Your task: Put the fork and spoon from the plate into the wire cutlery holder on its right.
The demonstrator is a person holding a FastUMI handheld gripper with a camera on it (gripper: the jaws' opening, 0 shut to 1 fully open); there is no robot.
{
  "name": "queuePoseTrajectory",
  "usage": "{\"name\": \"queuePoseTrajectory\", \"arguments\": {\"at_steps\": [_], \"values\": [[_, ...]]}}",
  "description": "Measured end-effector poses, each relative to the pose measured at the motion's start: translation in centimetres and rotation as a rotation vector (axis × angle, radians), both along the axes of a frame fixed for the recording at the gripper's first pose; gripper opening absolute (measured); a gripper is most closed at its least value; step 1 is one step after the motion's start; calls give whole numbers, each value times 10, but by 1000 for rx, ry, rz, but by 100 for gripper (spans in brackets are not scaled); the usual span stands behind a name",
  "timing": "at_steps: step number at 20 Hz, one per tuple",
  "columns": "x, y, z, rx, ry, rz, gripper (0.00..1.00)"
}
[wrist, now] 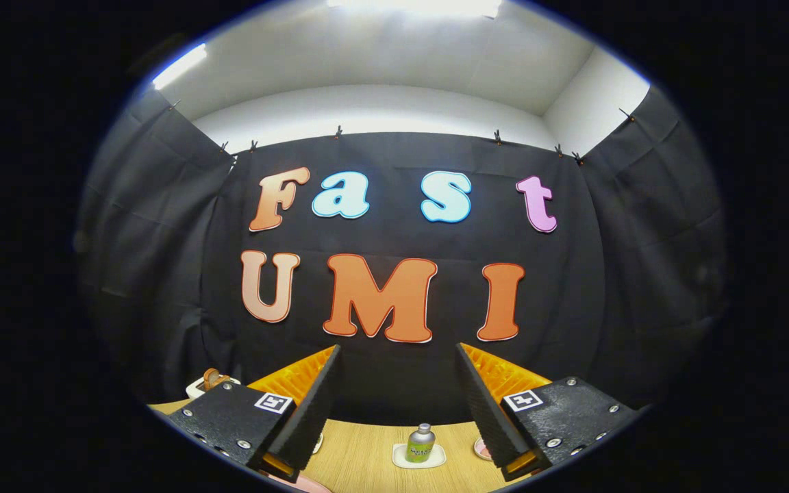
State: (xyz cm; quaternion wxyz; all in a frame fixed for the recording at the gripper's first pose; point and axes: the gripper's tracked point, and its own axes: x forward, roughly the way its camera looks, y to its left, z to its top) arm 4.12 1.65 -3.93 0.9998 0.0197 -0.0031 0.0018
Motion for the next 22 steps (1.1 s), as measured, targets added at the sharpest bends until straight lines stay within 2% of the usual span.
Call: {"name": "queuePoseTrajectory", "arguments": {"at_steps": [5,8,15,18,22], "values": [[-3,9,4,-50,-26,0,96],[-5,15,-6,-44,7,-3,96],[-11,16,-10,-13,19,-80,98],[-17,15,-10,-20,11,-76,98],[-25,13,-16,0,4,-29,98]]}}
